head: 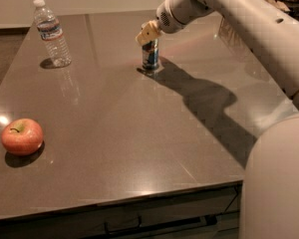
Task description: Move redbull can near water bottle
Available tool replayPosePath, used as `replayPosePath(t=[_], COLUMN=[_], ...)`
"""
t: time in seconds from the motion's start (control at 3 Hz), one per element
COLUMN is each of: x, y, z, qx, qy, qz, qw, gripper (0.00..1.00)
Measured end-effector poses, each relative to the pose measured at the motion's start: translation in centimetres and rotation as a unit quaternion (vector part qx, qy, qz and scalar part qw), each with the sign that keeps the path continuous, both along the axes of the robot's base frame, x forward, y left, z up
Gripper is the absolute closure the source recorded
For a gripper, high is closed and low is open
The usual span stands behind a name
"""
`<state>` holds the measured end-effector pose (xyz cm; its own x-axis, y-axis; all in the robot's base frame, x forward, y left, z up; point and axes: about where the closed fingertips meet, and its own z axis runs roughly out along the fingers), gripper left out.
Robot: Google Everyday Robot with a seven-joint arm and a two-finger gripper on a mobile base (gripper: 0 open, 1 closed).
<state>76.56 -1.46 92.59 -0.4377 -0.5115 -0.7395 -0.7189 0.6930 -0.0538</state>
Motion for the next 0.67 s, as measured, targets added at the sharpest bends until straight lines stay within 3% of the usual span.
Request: replayPosePath(t=[0.67], x=[-1.2], y=[3.7], z=[2.9], qx=[0.022], qy=[-0.021], qz=[0.054], qw=[0.9981], gripper=[0.85])
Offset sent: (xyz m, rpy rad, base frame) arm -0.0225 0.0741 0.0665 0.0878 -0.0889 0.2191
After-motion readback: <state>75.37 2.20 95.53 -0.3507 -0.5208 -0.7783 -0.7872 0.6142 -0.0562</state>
